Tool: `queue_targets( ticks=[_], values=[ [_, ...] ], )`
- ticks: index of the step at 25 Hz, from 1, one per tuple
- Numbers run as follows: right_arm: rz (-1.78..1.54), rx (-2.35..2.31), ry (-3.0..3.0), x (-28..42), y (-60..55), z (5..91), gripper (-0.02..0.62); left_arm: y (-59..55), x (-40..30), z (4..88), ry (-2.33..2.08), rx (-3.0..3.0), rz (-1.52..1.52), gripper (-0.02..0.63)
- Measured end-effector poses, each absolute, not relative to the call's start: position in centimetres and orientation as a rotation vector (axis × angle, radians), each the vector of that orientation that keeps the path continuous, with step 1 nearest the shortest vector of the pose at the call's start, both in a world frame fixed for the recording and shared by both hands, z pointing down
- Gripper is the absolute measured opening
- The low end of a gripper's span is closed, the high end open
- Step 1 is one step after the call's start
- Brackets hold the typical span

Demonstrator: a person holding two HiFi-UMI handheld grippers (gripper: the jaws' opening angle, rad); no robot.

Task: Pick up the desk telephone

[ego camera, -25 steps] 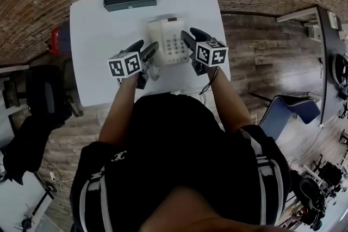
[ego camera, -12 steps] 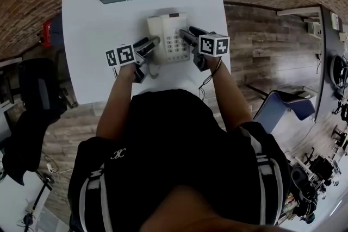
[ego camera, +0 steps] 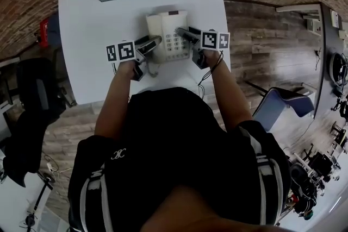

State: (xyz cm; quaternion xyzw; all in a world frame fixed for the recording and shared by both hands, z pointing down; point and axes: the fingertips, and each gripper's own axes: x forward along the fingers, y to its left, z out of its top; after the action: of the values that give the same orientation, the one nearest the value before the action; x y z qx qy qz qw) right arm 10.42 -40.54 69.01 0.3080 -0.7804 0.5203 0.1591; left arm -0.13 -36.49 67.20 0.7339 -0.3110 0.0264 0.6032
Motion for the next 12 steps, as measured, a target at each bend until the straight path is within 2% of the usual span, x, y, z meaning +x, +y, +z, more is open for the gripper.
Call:
queue_targets(
  ticks=[12],
  values=[
    [1.476, 0.936, -2.224, 10.52, -40.28, 68.11, 0.207, -36.07, -0.12, 67.01, -0.737, 1.629, 0.064, 0.311]
  ],
)
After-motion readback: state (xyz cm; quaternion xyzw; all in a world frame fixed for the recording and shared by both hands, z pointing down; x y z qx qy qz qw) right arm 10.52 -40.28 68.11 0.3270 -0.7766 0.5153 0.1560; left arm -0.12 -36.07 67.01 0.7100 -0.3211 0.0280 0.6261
